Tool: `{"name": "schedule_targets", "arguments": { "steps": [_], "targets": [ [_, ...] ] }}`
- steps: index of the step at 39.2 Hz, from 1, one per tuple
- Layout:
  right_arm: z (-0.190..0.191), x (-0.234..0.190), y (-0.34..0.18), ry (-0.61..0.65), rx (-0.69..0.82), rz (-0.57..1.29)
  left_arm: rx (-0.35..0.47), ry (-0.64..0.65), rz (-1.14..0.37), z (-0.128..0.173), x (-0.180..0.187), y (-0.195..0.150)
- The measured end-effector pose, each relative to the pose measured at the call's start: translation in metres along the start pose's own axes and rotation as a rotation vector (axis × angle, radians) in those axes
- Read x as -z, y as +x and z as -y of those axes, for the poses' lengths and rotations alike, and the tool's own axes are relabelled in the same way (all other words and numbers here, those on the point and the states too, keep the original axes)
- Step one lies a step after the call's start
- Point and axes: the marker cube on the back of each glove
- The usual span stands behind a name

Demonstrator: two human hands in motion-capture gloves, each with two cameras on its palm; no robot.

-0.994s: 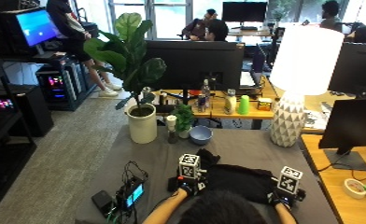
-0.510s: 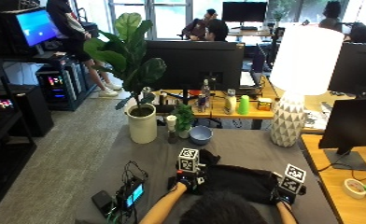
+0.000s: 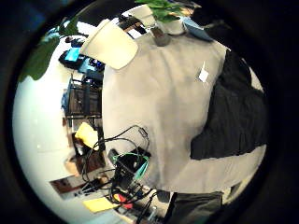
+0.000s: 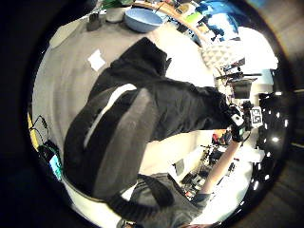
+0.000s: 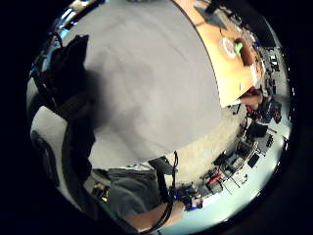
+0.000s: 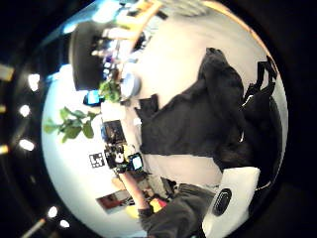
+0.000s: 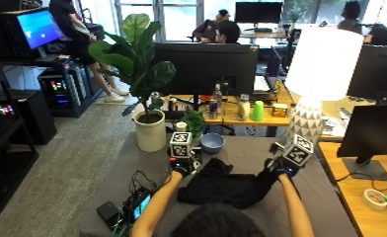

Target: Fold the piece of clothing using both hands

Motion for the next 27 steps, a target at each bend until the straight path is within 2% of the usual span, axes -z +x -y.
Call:
{"name": "schedule_targets", "arguments": {
  "steps": [4, 7, 12, 16, 22, 25, 27],
  "targets": [
    [-0.027, 0.019, -0.072, 0.056, 0.121, -0.002, 0.045, 0.029, -0.044, 0.008, 0.008, -0.017],
    [-0.055, 0.010, -0.142, 0.039, 0.239, -0.005, 0.102, 0.048, -0.067, 0.033, -0.002, -0.036],
    [-0.099, -0.054, -0.228, -0.090, 0.349, -0.041, 0.142, 0.127, -0.113, 0.057, -0.001, -0.062],
    [-0.134, -0.113, -0.287, -0.190, 0.397, -0.076, 0.155, 0.184, -0.159, 0.046, 0.018, -0.075],
    [-0.165, -0.190, -0.324, -0.306, 0.425, -0.126, 0.170, 0.188, -0.154, 0.028, 0.028, -0.088],
    [-0.182, -0.214, -0.324, -0.403, 0.436, -0.165, 0.194, 0.170, -0.133, 0.018, 0.031, -0.094],
    [-0.188, -0.220, -0.325, -0.418, 0.453, -0.168, 0.204, 0.168, -0.134, 0.016, 0.030, -0.098]
  ]
}}
